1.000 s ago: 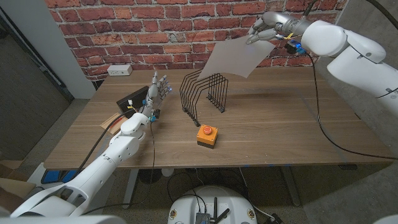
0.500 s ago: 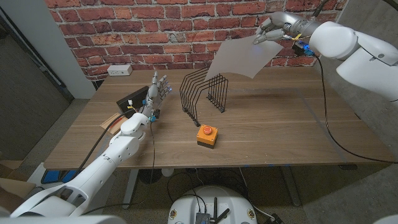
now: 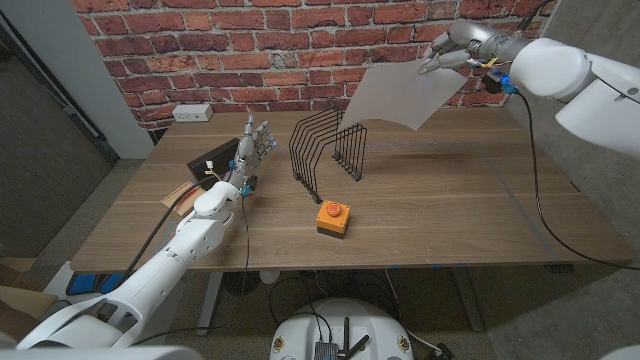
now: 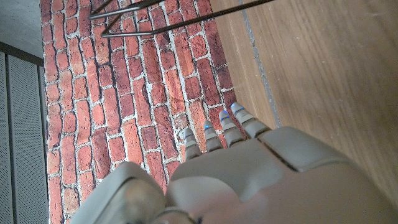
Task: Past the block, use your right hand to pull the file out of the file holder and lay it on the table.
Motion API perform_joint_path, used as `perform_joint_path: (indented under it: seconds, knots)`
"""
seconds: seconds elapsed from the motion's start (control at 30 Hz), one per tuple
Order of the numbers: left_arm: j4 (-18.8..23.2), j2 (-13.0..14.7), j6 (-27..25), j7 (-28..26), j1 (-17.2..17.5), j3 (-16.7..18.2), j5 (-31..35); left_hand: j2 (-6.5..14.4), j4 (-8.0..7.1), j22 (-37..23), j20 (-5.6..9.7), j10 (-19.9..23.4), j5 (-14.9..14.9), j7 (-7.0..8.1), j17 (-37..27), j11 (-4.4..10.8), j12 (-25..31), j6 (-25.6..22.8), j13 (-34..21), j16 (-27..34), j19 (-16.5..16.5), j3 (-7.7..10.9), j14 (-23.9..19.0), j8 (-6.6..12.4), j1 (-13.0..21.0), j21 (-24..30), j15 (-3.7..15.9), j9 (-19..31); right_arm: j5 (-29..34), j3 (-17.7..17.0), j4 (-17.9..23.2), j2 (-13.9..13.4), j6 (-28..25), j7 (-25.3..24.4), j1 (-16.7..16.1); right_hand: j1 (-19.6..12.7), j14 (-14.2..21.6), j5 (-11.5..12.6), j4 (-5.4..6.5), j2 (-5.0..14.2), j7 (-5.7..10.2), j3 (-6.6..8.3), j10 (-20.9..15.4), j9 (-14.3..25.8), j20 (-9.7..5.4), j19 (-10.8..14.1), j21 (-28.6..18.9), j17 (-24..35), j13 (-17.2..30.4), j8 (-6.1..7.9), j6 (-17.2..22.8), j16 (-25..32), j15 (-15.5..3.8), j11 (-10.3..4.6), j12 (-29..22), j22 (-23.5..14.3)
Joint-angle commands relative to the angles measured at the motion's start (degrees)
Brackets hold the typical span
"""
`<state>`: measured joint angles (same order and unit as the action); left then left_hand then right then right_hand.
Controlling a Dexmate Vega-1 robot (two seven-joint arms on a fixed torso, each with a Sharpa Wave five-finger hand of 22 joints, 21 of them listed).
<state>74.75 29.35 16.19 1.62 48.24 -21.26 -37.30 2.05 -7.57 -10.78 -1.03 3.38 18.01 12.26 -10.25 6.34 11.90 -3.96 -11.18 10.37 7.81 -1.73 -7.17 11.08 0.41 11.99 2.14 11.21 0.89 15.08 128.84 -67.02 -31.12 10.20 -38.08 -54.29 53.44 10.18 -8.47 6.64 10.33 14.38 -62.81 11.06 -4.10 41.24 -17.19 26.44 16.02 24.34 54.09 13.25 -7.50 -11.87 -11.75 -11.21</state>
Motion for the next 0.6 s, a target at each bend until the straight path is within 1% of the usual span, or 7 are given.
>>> perform_joint_path:
  seconds: [0.03, 0.23, 0.3, 0.43, 0.6]
  knots:
    - [-0.05, 0.01, -0.02, 0.04, -0.03, 0.02, -0.02, 0.59, -0.31, -0.33, 0.08, -0.07, 0.09, 0.32, -0.18, 0.42, 0.45, -0.01, -0.21, 0.37, 0.48, -0.33, -0.48, 0.37, -0.24, 0.47, 0.05, 0.18, -2.46, -2.72, 2.46, -2.95, -4.88, -3.39, -3.39, 0.61, -0.08, -0.17, -0.23, 0.06, -0.45, 0.2, 0.38, 0.22, -7.77, 0.06, -0.34, 0.3, 0.14, -0.41, 0.19, 0.43, -5.54, 0.01, -0.05, -0.06]
    - [-0.02, 0.04, -0.05, 0.05, -0.04, 0.04, -0.03, 0.59, -0.31, -0.33, 0.05, -0.12, 0.09, 0.32, -0.18, 0.26, 0.43, 0.02, -0.21, 0.37, 0.49, -0.34, -0.46, 0.36, -0.24, 0.48, 0.06, 0.18, -2.68, -2.48, 3.34, -4.05, -8.06, -4.87, -3.73, 0.56, -0.21, -0.15, -0.26, 0.15, -0.41, 0.28, 0.33, 0.23, -7.77, 0.05, -0.35, 0.27, 0.19, -0.45, 0.16, 0.35, -5.58, 0.0, -0.12, -0.06]
    - [-0.01, 0.05, -0.05, 0.04, -0.03, 0.04, -0.03, 0.59, -0.31, -0.33, 0.05, -0.1, 0.09, 0.32, -0.18, 0.32, 0.44, 0.02, -0.21, 0.37, 0.49, -0.34, -0.46, 0.36, -0.24, 0.48, 0.07, 0.18, -2.25, -1.61, 3.68, -4.35, -9.39, -5.06, -3.11, 0.57, -0.19, -0.15, -0.26, 0.15, -0.45, 0.28, 0.32, 0.23, -7.78, 0.04, -0.34, 0.29, 0.22, -0.47, 0.14, 0.36, -5.55, 0.01, -0.14, -0.06]
    - [0.02, 0.05, -0.06, 0.03, -0.01, 0.04, -0.03, 0.6, -0.31, -0.33, 0.08, -0.14, 0.1, 0.32, -0.18, 0.44, 0.43, 0.0, -0.21, 0.37, 0.48, -0.35, -0.47, 0.37, -0.24, 0.47, 0.04, 0.18, -2.42, -1.09, 3.68, -4.5, -10.11, -5.71, -2.83, 0.55, -0.17, -0.15, -0.28, 0.17, -0.42, 0.3, 0.34, 0.23, -7.77, 0.02, -0.35, 0.33, 0.24, -0.49, 0.16, 0.4, -5.54, 0.02, -0.15, -0.05]
    - [0.03, 0.06, -0.08, 0.03, -0.01, 0.04, -0.04, 0.6, -0.31, -0.33, 0.08, -0.15, 0.1, 0.32, -0.18, 0.52, 0.42, -0.01, -0.21, 0.39, 0.48, -0.35, -0.51, 0.37, -0.24, 0.47, 0.11, 0.18, -1.87, 0.45, 3.63, -4.24, -11.78, -6.39, -1.63, 0.6, -0.19, -0.17, -0.28, 0.12, -0.44, 0.27, 0.35, 0.23, -7.76, 0.0, -0.34, 0.35, 0.27, -0.54, 0.11, 0.41, -5.51, 0.02, -0.16, -0.05]
